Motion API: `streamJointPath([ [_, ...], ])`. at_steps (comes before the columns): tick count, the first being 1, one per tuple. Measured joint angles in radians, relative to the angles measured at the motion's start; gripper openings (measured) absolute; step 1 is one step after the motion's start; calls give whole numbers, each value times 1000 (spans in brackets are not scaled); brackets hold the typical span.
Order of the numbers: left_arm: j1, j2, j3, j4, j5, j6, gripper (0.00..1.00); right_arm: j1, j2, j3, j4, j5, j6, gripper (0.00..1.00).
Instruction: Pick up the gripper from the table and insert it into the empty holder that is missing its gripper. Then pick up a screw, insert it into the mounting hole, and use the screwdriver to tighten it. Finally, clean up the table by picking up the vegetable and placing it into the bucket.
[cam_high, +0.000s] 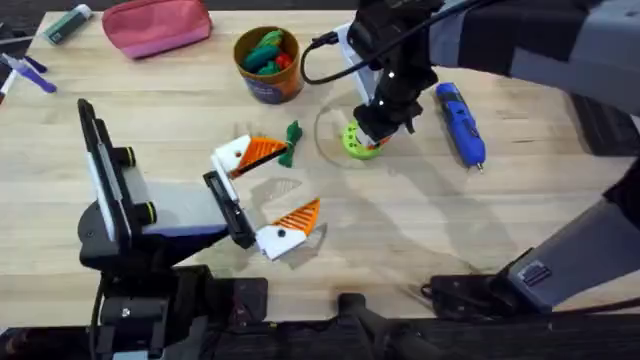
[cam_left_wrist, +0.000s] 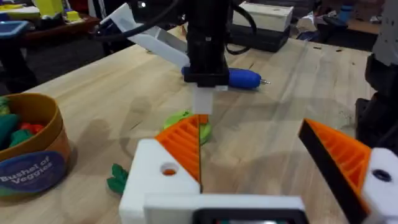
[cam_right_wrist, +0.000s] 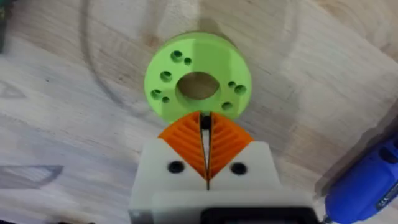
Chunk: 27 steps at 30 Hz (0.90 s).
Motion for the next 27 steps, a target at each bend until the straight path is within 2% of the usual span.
streamJointPath([
  [7, 0, 0, 0, 0, 0, 0, 986, 9, -50, 8, -48, 5, 0, 7],
  [19, 0, 0, 0, 0, 0, 0, 985, 25, -138, 117, -127, 7, 0, 7],
  [23, 0, 0, 0, 0, 0, 0, 985, 31, -139, 178, -215, 7, 0, 6],
  [27, 0, 0, 0, 0, 0, 0, 985, 46, -139, 290, -288, 8, 0, 6],
])
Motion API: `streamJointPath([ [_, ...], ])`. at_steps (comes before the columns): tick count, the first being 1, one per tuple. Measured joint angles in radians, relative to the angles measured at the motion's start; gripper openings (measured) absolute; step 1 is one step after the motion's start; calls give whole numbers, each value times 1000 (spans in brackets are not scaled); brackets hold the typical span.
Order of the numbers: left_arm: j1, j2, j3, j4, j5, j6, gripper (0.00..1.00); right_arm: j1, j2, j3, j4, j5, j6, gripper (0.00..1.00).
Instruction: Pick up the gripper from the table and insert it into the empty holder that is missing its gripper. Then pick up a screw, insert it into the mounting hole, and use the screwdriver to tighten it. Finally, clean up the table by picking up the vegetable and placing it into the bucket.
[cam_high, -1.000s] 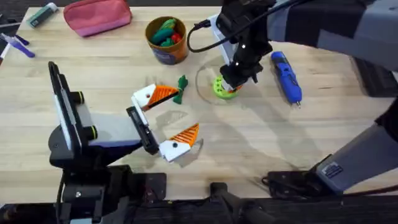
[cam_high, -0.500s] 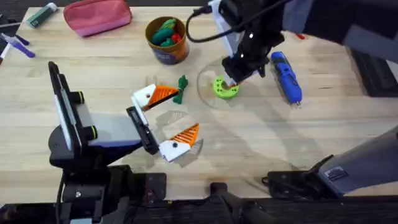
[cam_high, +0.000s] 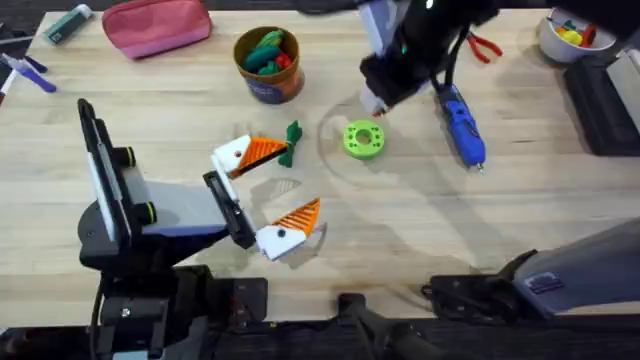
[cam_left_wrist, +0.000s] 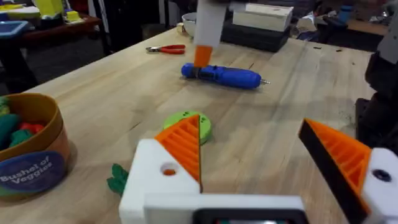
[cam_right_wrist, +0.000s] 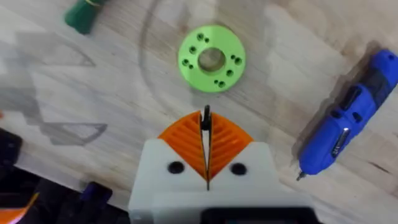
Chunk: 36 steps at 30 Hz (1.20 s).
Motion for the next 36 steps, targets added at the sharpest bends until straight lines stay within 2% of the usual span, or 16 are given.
streamJointPath([
  [5, 0, 0, 0, 0, 0, 0, 985, 60, 0, 142, -61, 3, 0, 6],
  [14, 0, 0, 0, 0, 0, 0, 985, 205, 0, 323, -111, 3, -23, 6],
  [26, 0, 0, 0, 0, 0, 0, 985, 365, 0, 343, -108, 3, -167, 6],
  [36, 0, 0, 0, 0, 0, 0, 985, 376, 0, 343, -107, 2, -242, 6],
])
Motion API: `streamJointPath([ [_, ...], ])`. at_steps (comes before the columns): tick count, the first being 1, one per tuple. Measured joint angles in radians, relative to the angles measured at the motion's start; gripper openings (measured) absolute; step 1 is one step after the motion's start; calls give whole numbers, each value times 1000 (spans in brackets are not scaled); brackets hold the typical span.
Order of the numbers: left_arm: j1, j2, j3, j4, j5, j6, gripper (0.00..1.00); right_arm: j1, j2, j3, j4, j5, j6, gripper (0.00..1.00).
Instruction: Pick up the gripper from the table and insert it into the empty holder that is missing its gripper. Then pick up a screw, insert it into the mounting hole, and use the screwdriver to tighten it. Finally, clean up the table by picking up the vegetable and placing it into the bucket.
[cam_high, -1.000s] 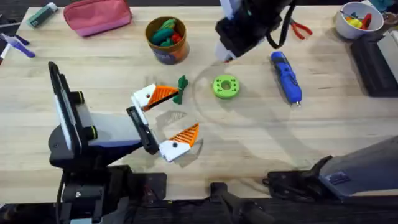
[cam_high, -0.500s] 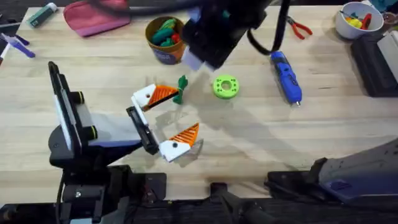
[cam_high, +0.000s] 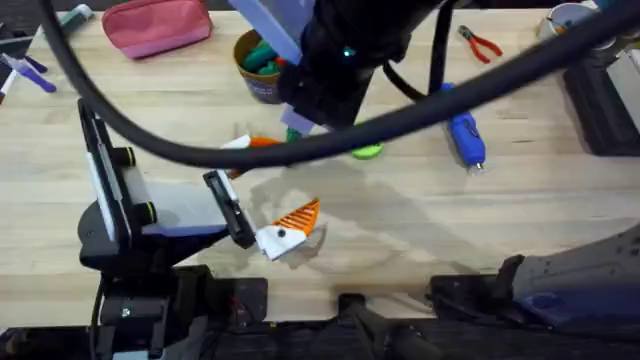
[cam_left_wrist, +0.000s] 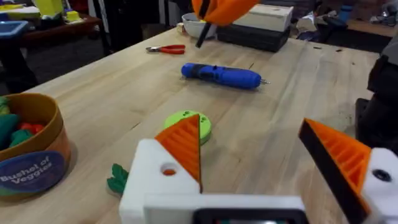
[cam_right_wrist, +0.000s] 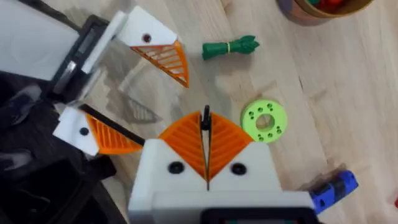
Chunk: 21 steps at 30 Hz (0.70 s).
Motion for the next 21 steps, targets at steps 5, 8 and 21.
streamJointPath([
  [5, 0, 0, 0, 0, 0, 0, 985, -23, 4, 37, -30, -7, -6, 6],
  [8, 0, 0, 0, 0, 0, 0, 985, -27, 27, 108, -65, -19, -11, 6],
  [21, 0, 0, 0, 0, 0, 0, 985, 31, 181, 246, -130, -34, -81, 6],
])
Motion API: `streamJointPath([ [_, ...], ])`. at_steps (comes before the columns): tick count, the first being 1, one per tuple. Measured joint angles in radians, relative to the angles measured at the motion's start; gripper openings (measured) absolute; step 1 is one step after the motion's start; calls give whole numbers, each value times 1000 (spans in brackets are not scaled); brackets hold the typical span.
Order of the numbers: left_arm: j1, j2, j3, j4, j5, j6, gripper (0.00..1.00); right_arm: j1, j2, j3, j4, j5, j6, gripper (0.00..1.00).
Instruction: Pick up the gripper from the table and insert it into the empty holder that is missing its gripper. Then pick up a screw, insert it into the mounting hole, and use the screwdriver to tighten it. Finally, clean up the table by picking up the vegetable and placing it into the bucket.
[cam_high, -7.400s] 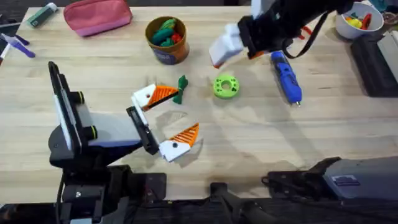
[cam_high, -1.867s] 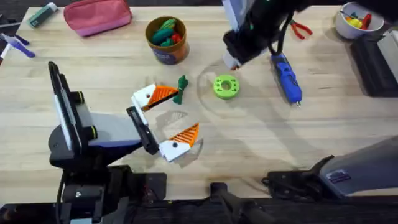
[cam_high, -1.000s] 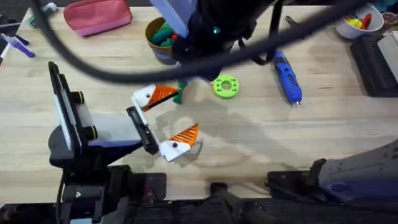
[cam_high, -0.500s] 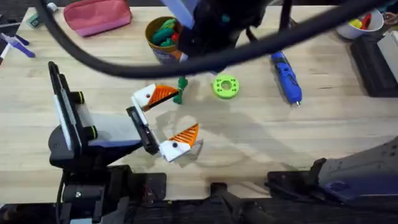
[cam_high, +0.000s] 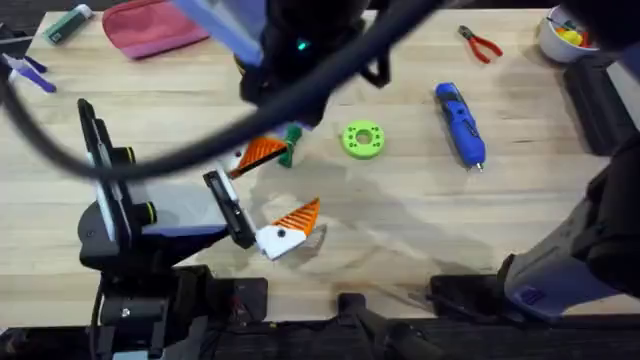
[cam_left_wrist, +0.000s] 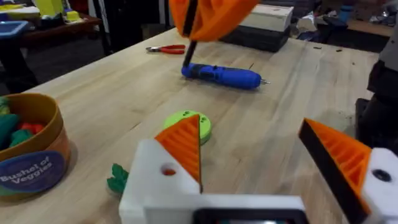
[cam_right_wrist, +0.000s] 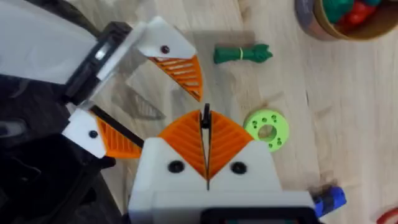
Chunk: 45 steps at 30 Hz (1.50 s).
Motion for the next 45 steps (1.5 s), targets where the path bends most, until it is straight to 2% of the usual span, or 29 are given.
streamJointPath([
  [18, 0, 0, 0, 0, 0, 0, 985, 97, 5, 2, 82, -9, -112, 6],
  [45, 0, 0, 0, 0, 0, 0, 985, 100, 91, 5, 97, -11, -172, 6],
])
